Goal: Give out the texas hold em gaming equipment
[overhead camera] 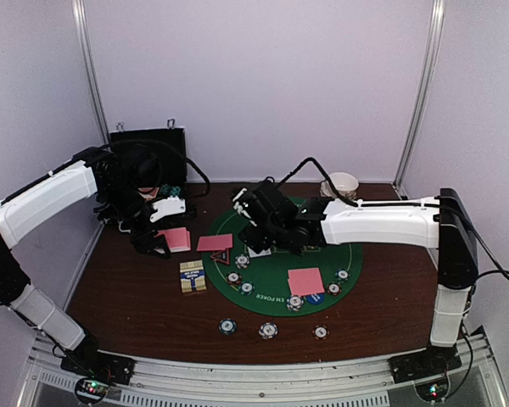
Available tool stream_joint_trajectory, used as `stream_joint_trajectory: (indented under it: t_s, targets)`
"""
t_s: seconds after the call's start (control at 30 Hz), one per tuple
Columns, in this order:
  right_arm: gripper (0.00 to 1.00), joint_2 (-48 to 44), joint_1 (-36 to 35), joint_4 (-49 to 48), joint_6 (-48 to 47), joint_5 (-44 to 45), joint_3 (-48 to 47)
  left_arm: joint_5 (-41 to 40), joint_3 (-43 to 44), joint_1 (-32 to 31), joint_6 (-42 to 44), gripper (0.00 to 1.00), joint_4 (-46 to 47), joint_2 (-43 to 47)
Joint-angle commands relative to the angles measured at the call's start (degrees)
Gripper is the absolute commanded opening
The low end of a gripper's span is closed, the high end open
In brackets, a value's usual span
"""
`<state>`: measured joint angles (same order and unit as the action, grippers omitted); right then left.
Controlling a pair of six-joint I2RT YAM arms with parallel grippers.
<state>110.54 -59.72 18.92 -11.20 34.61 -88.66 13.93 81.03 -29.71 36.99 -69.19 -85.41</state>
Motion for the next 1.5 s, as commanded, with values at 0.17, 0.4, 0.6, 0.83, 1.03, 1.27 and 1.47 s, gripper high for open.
stream_joint_trajectory:
  t_s: [0.17, 0.4, 0.6, 0.83, 1.03, 1.27, 1.47]
  targets:
    - [1.00, -8.2, 10.5, -3.1, 45.1, -56.8, -0.1, 0.3, 1.3, 0.1, 0.4, 0.00, 0.8, 1.1]
    - [0.99, -2.2, 10.3, -15.0, 64.6, -74.9, -0.2, 0.7, 1.1, 0.1, 0.4, 0.00, 1.2, 1.1]
    - [0.95, 2.7, 8.9, -18.5, 70.7, -79.2, -3.0, 1.0, 1.3, 0.1, 0.4, 0.00, 1.2, 1.1]
    - [0.91, 5.7, 7.7, -23.6, 75.0, -82.2, -1.8, 1.3, 1.2, 0.1, 0.3, 0.00, 1.2, 1.3]
    - [0.91, 8.5, 6.4, -28.5, 78.5, -83.4, -3.0, 1.6, 1.6, 0.1, 0.3, 0.00, 1.2, 0.7]
    - [0.88, 13.3, 5.5, -32.2, 81.9, -84.0, -6.6, 2.2, 2.1, 0.1, 0.1, 0.00, 1.2, 0.7]
    - [0.87, 18.1, 4.5, -34.9, 85.0, -84.7, -12.0, 2.4, 2.1, 0.1, 0.1, 0.00, 1.2, 0.5]
